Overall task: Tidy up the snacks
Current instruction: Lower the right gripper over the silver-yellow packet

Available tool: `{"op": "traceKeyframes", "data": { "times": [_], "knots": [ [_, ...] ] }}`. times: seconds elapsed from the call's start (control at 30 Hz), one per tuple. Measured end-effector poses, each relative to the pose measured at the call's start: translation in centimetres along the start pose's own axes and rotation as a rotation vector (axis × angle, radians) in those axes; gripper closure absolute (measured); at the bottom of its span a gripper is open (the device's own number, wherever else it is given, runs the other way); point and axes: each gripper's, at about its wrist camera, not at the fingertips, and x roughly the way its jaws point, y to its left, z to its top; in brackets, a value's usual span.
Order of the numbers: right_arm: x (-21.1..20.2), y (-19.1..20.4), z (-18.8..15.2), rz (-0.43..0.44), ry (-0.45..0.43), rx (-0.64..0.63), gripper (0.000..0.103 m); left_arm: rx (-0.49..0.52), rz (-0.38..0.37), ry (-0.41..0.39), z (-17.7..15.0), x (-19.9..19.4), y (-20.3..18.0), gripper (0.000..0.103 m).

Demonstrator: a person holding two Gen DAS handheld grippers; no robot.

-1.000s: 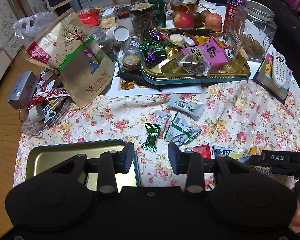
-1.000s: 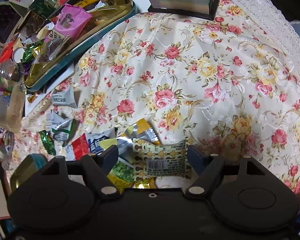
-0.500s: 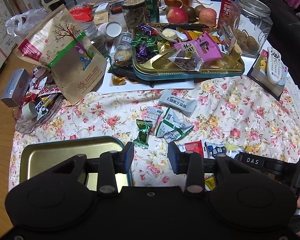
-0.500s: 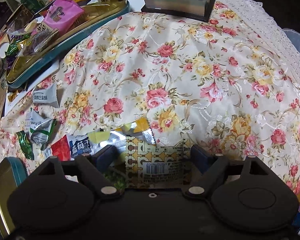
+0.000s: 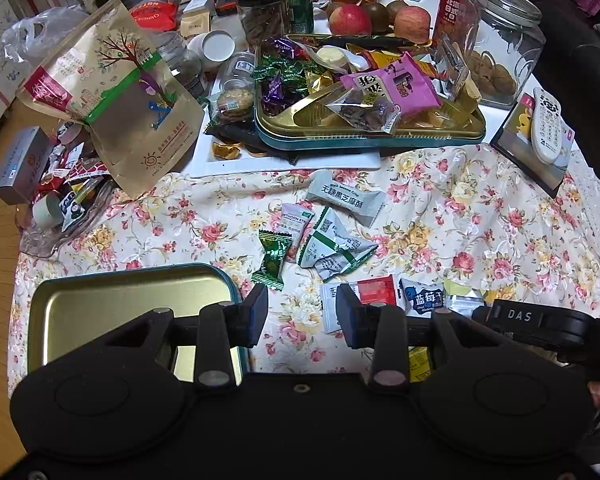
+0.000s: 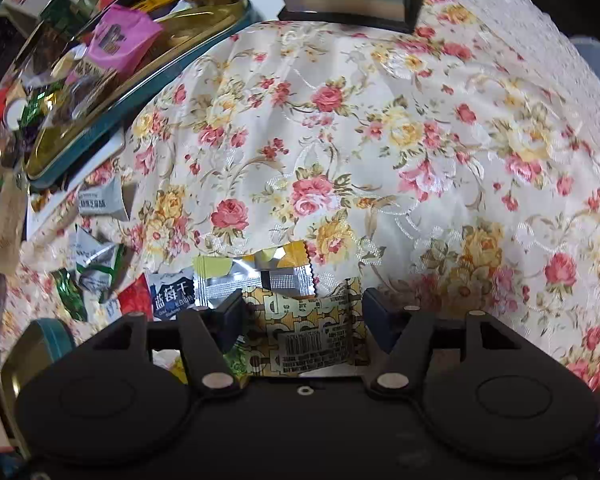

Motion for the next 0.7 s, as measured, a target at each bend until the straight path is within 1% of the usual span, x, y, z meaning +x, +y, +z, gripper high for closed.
{"op": "traceKeyframes", "data": {
  "times": [0.07,0.13,0.17,0.27,0.33,0.43,0.5,0.57,0.6,0.63,0.67,0.7],
  "knots": [
    [-0.2,-0.4,0.2,0.001,0.006,0.018,0.051,0.000,-0.007,0.003,0.2,0.1,-0.1,0.056],
    [-0.4,-0.6,0.3,0.011,0.008,0.023,0.064,0.001,-0.017,0.007,0.3,0.3,-0.1,0.056],
    [-0.6,-0.7,0.3,0.018,0.008,0.025,0.065,0.001,-0.023,0.012,0.4,0.4,0.0,0.056],
    [-1.2,-0.7,0.4,0.033,0.012,0.020,0.073,-0.010,-0.031,0.030,0.6,0.9,0.2,0.056],
    [-1.5,-0.6,0.4,0.024,0.008,0.013,0.078,-0.017,-0.025,0.039,0.6,1.2,0.2,0.056],
    [-2.4,-0.9,0.7,0.018,-0.009,-0.012,0.080,-0.020,-0.018,0.056,0.5,1.6,0.2,0.056],
    [-2.8,-1.7,1.0,0.014,-0.018,0.001,0.079,-0.020,-0.023,0.067,0.4,1.8,0.1,0.056],
    [-3.2,-3.0,1.4,-0.029,-0.046,0.038,0.077,-0.017,-0.031,0.076,0.4,2.0,-0.1,0.056],
    [-3.4,-3.5,1.5,-0.054,-0.076,0.051,0.076,-0.014,-0.034,0.079,0.4,2.0,-0.2,0.056],
    [-3.8,-3.8,1.5,-0.073,-0.106,0.051,0.071,-0.010,-0.037,0.080,0.3,2.0,-0.4,0.056],
    [-4.2,-3.9,1.6,-0.078,-0.128,0.043,0.068,-0.006,-0.040,0.081,0.3,1.9,-0.5,0.056],
    [-4.5,-3.8,1.6,-0.066,-0.137,0.031,0.063,-0.002,-0.044,0.081,0.4,1.9,-0.7,0.056]
  ]
}}
